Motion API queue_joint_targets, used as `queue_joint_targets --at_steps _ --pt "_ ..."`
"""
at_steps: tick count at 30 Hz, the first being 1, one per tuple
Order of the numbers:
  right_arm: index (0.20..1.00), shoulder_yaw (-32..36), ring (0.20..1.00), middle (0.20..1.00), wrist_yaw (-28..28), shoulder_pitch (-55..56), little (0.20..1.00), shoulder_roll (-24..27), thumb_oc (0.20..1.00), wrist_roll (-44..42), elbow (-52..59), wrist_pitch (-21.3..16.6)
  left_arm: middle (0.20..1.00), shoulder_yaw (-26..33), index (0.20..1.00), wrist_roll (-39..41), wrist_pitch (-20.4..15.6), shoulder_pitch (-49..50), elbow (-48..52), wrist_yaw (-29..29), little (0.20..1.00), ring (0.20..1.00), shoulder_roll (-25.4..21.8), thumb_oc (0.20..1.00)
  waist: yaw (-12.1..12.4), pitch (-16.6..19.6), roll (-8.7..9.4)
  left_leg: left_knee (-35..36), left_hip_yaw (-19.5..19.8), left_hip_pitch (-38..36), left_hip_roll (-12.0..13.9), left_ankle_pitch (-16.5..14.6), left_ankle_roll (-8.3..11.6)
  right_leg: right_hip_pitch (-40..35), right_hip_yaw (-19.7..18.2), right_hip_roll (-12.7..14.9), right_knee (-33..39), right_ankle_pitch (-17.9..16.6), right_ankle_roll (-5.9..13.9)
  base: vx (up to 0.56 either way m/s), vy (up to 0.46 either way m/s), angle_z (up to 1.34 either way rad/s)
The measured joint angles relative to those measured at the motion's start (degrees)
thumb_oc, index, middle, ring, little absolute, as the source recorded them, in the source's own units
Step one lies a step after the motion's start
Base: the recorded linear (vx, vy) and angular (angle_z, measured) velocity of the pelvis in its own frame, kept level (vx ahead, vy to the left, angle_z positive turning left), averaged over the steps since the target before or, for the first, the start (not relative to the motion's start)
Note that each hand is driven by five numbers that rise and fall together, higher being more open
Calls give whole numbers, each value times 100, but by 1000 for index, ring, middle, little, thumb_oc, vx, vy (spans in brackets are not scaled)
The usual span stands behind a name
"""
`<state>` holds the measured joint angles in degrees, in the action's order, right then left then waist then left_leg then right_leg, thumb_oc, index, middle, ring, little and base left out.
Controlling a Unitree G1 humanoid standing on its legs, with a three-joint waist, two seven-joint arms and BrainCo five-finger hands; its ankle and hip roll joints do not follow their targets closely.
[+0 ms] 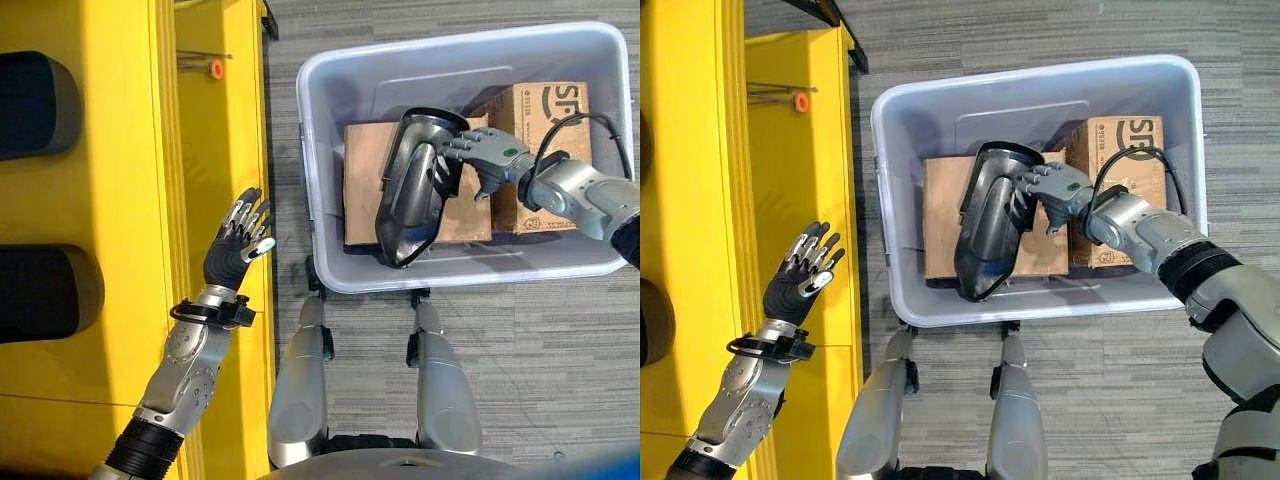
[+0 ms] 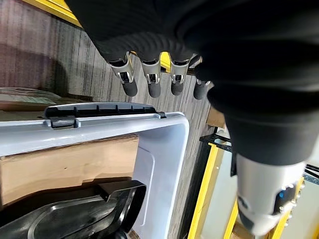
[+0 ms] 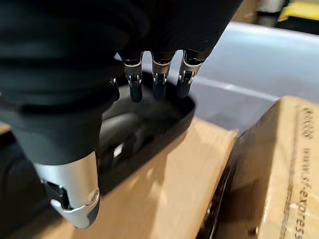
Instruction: Move parts from the plastic box to the shelf.
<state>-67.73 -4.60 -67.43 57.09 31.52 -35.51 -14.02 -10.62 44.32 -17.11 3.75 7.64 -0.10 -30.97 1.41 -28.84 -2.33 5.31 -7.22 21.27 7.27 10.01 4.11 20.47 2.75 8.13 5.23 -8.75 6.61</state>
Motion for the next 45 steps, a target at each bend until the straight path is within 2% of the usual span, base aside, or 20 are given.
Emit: queue_joint_targets --at_steps 5,15,24,31,32,33,45 --pt "1000 -478 1000 1000 184 -240 1000 -17 1000 524 -161 -15 1000 -2 1000 -4 0 -2 1 5 1000 1000 64 1000 24 -2 -6 0 -6 36 2 1 2 55 -2 -2 1 0 0 0 0 0" --pt "1000 -483 1000 1000 171 -279 1000 -82 1000 820 -499 -5 1000 2 1000 -7 0 0 2 44 1000 1000 151 1000 157 -33 -70 -39 81 230 3 9 2 180 62 -1 0 4 -4 0 1 2" --pt "1000 -721 1000 1000 0 -939 1000 -227 1000 1161 -821 54 1000 2 1000 -48 -2 2 2 52 1000 1000 291 1000 253 -30 -78 -56 156 526 3 49 1 423 125 -5 -1 -9 -13 2 2 2" --pt "1000 -721 1000 1000 -99 -1047 1000 -246 1000 1253 -956 120 1000 3 1000 -58 -3 6 2 57 1000 1000 308 1000 291 -29 -77 -63 166 631 1 50 0 517 134 -4 -1 -9 -12 2 2 1" --pt "674 -707 674 674 -151 -1057 674 -244 674 1254 -1052 121 1000 4 1000 -58 -3 7 2 58 1000 1000 308 1000 281 -29 -77 -87 169 701 3 50 0 578 134 -5 -1 -10 -13 0 0 0" --pt "200 -678 200 200 -265 -1103 200 -231 200 1252 -1073 130 1000 4 1000 -59 -7 7 0 66 1000 1000 311 1000 267 -26 -80 -130 168 813 7 50 0 687 127 -7 -20 -20 -22 9 5 -3" --pt "200 -209 200 200 -409 -905 200 -320 200 1484 -1064 238 1000 3 1000 -116 -7 22 -5 175 1000 1000 335 1000 282 -9 -100 -154 176 1001 2 88 -31 912 119 0 -140 -26 -21 1 2 0"
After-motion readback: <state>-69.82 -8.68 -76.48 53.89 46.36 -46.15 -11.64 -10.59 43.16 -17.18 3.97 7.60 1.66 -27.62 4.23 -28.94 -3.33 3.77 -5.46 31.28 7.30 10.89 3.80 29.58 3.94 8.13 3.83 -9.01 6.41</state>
